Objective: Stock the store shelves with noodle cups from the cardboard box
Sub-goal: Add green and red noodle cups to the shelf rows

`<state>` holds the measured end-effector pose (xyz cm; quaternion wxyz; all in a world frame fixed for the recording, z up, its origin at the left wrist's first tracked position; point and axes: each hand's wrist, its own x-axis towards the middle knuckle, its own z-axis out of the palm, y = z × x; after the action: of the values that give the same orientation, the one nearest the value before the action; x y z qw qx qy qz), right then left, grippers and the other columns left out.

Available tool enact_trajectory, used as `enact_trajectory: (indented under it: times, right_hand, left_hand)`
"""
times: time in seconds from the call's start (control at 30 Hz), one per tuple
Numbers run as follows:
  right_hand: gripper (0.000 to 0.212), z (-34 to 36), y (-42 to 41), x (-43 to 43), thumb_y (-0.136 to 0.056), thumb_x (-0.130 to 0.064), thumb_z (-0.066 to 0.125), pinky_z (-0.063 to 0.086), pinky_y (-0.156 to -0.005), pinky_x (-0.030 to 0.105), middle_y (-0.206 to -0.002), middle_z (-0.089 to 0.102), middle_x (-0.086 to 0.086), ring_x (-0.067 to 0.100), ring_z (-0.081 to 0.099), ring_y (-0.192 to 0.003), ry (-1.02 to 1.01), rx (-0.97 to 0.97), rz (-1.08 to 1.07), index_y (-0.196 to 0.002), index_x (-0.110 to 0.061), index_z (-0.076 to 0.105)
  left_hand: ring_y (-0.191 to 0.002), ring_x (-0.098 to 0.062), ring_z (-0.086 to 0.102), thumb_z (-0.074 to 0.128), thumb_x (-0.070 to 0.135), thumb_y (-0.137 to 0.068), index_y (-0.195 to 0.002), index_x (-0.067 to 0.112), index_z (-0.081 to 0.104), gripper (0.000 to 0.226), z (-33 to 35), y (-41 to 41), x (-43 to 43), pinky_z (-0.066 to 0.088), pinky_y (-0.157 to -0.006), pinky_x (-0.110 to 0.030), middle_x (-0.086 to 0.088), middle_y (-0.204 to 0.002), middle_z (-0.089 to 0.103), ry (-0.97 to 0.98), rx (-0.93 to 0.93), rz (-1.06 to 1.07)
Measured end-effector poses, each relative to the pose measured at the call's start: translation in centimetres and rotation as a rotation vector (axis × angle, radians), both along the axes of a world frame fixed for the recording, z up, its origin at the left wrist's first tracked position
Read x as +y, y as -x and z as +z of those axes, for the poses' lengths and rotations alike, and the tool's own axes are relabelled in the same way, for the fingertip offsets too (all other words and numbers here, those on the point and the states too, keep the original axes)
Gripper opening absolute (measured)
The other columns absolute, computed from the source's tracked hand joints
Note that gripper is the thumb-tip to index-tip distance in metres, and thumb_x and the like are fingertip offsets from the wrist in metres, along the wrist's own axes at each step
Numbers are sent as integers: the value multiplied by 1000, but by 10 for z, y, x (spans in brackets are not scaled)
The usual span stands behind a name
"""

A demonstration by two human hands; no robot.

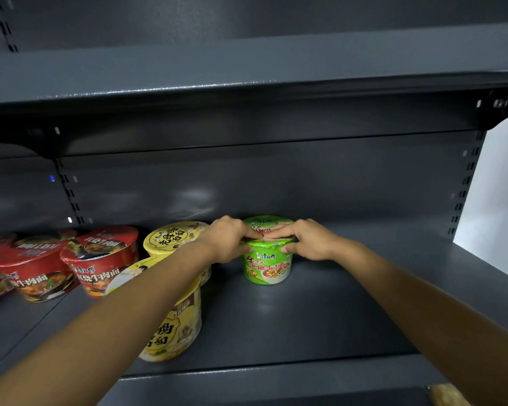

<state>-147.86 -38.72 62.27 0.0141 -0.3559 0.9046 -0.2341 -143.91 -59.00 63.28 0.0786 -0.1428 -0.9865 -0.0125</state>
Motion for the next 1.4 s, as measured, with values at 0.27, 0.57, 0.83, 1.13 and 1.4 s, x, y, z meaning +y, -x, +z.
enact_trajectory:
  times: [0.27,0.57,0.83,1.13,1.4]
  right_hand:
    - [64,9,-9,-6,-82,0,56,28,-98,9,-145,45,0,12,40,-134,27,3,-32,-137,-30,48]
    - [43,25,-42,-64,-88,-27,65,36,-98,14,-128,62,-4,8,53,-120,241,92,102,-130,-21,58]
    - [37,40,-94,-134,-89,-23,64,41,-93,11,-117,67,-6,3,59,-108,287,58,238,-125,-20,61]
    - [33,40,-187,-243,-88,-24,65,44,-96,22,-113,69,-4,5,61,-105,279,53,364,-121,-19,65]
    - [26,15,-280,-346,-90,-25,62,47,-97,35,-111,69,-8,9,61,-105,169,-16,537,-115,-25,67]
  left_hand:
    - [-116,-24,57,55,47,-90,-133,28,54,47,6,-13,-1,45,-97,-32,-2,-128,61,0,29,29]
    - [-106,-31,61,52,41,-92,-118,25,65,33,21,-61,-30,49,-87,-39,-2,-116,67,-25,238,110]
    - [-102,-28,63,49,48,-88,-118,29,65,39,28,-130,-89,51,-84,-39,-2,-113,69,-71,341,260]
    - [-92,-30,66,52,44,-86,-105,25,72,33,20,-242,-184,51,-72,-36,-6,-99,73,-97,381,372]
    - [-83,-29,64,56,36,-90,-105,21,72,26,-6,-358,-269,46,-63,-32,-6,-92,72,-108,324,507]
